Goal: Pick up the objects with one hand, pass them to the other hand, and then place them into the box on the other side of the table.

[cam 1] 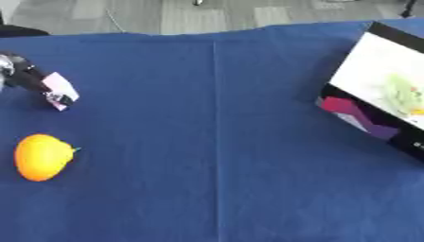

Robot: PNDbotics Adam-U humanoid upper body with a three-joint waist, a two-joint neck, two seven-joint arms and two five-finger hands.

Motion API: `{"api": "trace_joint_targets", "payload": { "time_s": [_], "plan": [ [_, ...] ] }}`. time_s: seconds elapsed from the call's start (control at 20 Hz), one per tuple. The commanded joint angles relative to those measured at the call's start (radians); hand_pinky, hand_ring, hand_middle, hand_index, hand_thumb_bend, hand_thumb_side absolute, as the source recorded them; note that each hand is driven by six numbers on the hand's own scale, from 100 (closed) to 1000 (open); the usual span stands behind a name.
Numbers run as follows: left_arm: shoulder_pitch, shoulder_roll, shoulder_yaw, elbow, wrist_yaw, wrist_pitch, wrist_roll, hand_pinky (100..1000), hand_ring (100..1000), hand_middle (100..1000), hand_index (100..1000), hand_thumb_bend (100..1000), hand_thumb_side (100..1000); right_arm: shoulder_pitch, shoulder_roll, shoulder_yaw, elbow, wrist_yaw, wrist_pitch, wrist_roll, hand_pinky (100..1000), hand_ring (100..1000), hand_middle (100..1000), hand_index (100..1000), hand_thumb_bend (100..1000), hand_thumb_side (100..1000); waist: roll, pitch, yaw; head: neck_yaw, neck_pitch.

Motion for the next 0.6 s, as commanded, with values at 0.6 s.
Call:
{"api": "trace_joint_targets", "payload": {
  "time_s": [0.6],
  "plan": [
    [-0.031,0.007,0.002,-0.003,-0.025,0.016,-0.004,920,914,782,698,555,115,-0.006,-0.023,-0.009,0.007,0.011,-0.004,0.004,1000,1000,1000,1000,100,555,0.011,-0.005,-0.007,-0.003,-0.012]
  ]
}}
